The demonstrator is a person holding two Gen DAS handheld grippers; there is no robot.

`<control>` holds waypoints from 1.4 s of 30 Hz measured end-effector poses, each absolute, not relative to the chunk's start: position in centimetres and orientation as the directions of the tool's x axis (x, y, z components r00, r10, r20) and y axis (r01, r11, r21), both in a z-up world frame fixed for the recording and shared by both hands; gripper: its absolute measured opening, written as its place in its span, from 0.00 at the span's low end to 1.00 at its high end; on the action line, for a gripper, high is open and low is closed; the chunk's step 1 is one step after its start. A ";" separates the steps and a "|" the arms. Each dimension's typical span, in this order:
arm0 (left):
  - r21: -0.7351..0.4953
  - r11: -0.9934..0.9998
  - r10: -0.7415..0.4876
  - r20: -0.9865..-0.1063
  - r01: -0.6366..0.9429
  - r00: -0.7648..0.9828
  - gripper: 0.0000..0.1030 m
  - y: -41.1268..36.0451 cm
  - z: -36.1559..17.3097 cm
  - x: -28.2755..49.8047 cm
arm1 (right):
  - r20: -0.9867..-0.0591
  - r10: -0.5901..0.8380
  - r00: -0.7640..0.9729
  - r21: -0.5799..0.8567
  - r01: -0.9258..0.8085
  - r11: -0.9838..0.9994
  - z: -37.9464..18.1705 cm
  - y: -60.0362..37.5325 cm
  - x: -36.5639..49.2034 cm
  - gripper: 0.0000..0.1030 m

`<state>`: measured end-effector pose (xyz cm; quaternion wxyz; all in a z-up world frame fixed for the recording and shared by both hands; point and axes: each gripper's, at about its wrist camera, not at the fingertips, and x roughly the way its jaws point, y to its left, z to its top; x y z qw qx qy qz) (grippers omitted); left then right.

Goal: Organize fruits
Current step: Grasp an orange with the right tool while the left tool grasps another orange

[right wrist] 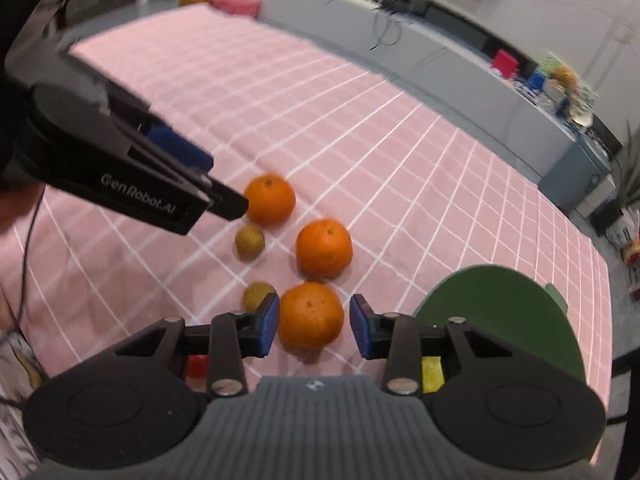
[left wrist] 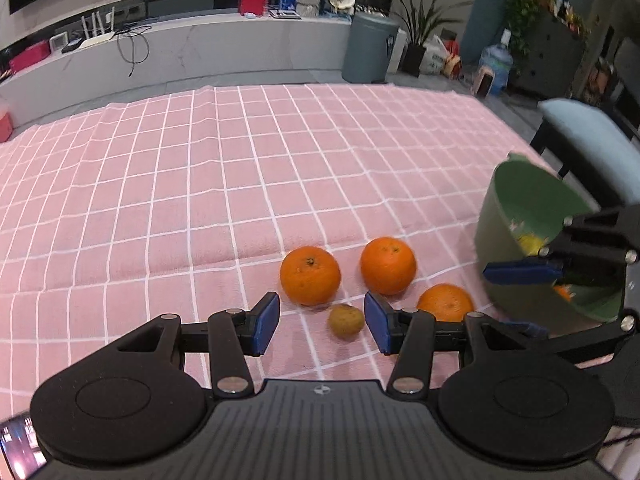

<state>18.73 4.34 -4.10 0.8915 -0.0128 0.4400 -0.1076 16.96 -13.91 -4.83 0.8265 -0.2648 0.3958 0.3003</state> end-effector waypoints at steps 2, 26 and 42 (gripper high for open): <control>-0.103 0.976 -0.199 -0.788 0.193 0.582 0.56 4.0 -4.5 19.1 | -0.829 0.276 0.486 -0.223 -0.740 0.634 -5.3 -13.5 17.4 0.34; -0.021 0.978 -0.131 -0.832 0.206 0.539 0.46 2.1 -7.9 22.4 | -0.873 0.195 0.447 -0.343 -0.846 0.408 -7.5 -11.0 17.8 0.39; -0.121 0.980 -0.194 -0.779 0.160 0.597 0.45 2.9 -4.3 20.2 | -0.786 0.232 0.573 -0.374 -0.739 0.560 -4.2 -12.7 16.4 0.38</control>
